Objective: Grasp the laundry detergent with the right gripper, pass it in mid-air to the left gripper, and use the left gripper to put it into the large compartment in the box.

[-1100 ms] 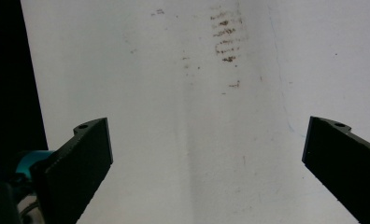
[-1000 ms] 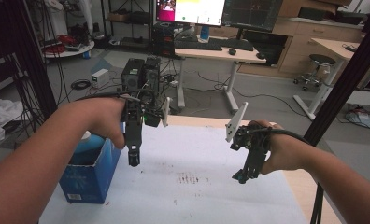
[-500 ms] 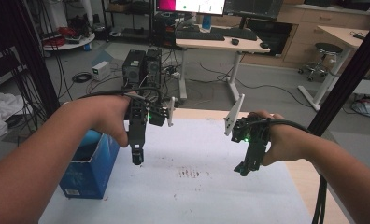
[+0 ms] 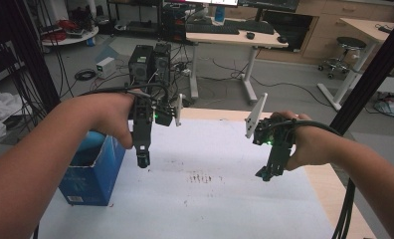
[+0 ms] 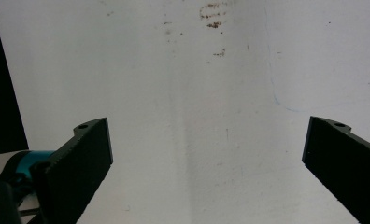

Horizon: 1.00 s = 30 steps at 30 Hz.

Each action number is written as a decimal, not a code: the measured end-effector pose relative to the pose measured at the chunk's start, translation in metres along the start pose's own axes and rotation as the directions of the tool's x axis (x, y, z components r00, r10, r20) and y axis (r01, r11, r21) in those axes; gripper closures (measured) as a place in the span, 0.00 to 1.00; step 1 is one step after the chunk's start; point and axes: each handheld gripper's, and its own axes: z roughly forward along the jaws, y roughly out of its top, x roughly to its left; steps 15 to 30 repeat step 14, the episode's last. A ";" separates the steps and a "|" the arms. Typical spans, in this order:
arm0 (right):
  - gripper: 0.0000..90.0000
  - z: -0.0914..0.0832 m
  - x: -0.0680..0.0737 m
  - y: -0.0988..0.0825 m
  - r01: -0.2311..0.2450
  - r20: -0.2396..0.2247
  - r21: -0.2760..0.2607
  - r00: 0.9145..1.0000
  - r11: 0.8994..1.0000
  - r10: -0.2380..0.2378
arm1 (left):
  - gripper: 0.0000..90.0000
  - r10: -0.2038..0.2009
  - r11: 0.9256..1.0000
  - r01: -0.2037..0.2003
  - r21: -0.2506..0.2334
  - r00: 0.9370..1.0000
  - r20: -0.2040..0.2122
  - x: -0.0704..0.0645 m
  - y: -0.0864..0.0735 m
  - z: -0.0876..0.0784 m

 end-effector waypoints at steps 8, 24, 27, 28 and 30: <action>0.01 -0.002 0.003 0.001 0.000 0.005 -0.005 1.000 1.000 0.000 | 0.02 0.002 1.000 -0.002 -0.004 1.000 -0.006 -0.002 0.000 0.000; 0.01 -0.002 0.004 0.001 0.001 0.011 -0.009 1.000 1.000 -0.001 | 0.02 -0.005 1.000 0.005 -0.008 1.000 -0.001 -0.002 -0.002 0.001; 0.01 -0.002 0.004 0.001 0.001 0.011 -0.009 1.000 1.000 -0.001 | 0.02 -0.005 1.000 0.005 -0.008 1.000 -0.001 -0.002 -0.002 0.001; 0.01 -0.002 0.004 0.001 0.001 0.011 -0.009 1.000 1.000 -0.001 | 0.02 -0.005 1.000 0.005 -0.008 1.000 -0.001 -0.002 -0.002 0.001; 0.01 -0.002 0.004 0.001 0.001 0.011 -0.009 1.000 1.000 -0.001 | 0.02 -0.005 1.000 0.005 -0.008 1.000 -0.001 -0.002 -0.002 0.001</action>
